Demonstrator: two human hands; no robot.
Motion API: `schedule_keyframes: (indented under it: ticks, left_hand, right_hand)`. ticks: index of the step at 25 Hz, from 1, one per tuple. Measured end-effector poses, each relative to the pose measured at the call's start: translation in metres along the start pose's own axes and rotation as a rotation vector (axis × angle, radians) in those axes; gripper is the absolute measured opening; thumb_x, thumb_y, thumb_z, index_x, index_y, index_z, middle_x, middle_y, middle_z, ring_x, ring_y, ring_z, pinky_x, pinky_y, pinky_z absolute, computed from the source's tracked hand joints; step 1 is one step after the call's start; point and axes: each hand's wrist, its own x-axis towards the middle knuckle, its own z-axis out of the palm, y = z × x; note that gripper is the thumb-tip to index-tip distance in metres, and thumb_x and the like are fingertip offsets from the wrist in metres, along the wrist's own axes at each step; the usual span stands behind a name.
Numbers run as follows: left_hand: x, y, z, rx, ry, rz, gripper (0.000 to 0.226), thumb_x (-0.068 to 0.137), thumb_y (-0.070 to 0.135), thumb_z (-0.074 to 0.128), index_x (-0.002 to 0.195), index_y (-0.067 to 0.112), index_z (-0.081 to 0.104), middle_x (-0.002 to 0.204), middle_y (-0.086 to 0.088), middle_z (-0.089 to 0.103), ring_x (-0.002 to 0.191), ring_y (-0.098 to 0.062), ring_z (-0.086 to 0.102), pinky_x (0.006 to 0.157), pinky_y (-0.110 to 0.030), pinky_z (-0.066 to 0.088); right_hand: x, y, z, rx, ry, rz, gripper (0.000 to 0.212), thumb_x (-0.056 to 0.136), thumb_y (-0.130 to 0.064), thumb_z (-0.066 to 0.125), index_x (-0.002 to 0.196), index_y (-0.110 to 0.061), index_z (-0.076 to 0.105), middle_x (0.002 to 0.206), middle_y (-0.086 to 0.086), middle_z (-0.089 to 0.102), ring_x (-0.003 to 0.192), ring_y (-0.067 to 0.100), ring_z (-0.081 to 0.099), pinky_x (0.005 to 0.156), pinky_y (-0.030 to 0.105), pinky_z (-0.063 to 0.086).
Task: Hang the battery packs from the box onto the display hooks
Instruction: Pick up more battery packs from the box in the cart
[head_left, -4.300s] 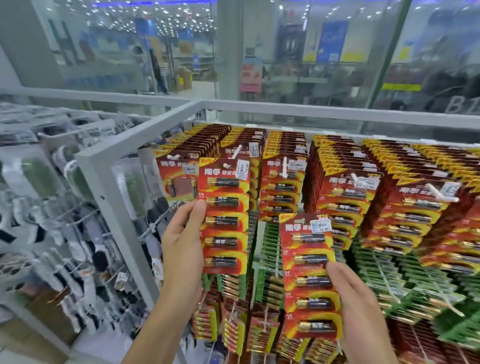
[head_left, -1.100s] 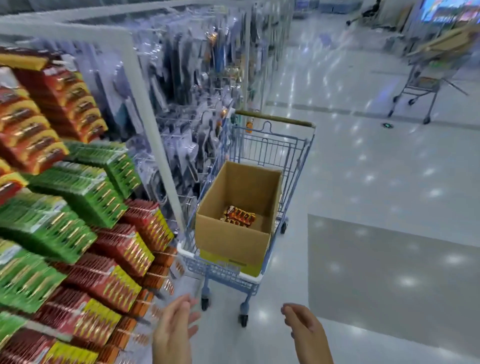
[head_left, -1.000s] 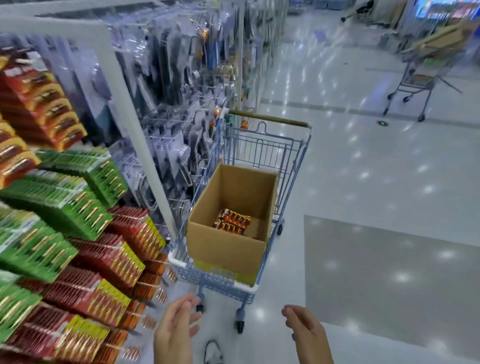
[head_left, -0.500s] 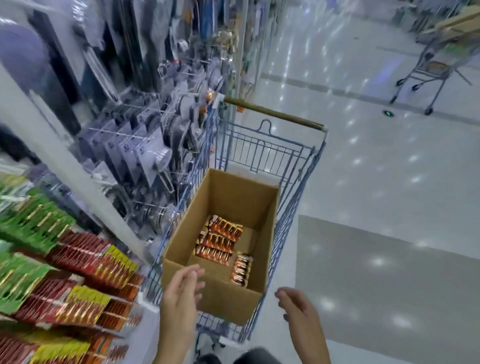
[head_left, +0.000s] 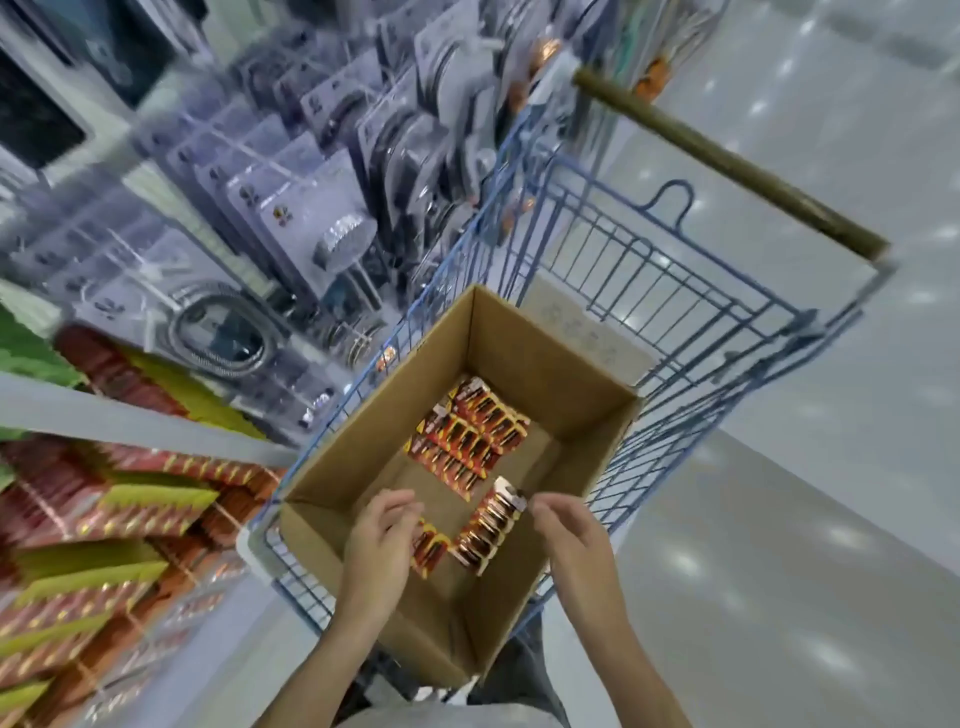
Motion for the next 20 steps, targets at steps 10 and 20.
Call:
schedule_keyframes:
  ticks: [10, 20]
  left_hand:
    - [0.142, -0.114, 0.096, -0.34, 0.306, -0.651, 0.034, 0.096, 0.012, 0.059, 0.126, -0.003, 0.064, 0.128, -0.027, 0.067, 0.116, -0.047, 0.065, 0.1, -0.053, 0.053]
    - [0.236, -0.163, 0.129, -0.009, 0.685, -0.805, 0.087, 0.092, 0.031, 0.071, 0.157, 0.001, 0.021, 0.15, -0.023, 0.032, 0.138, -0.043, 0.038, 0.116, -0.051, 0.034]
  right_hand:
    - [0.126, -0.001, -0.002, -0.287, -0.192, 0.024, 0.011, 0.102, -0.03, 0.061, 0.106, -0.03, 0.072, 0.1, -0.017, 0.071, 0.102, 0.002, 0.063, 0.086, 0.022, 0.048]
    - [0.143, 0.013, 0.008, -0.395, -0.342, 0.035, 0.01, 0.097, -0.031, 0.064, 0.102, -0.035, 0.071, 0.098, -0.027, 0.071, 0.094, -0.012, 0.063, 0.085, 0.02, 0.047]
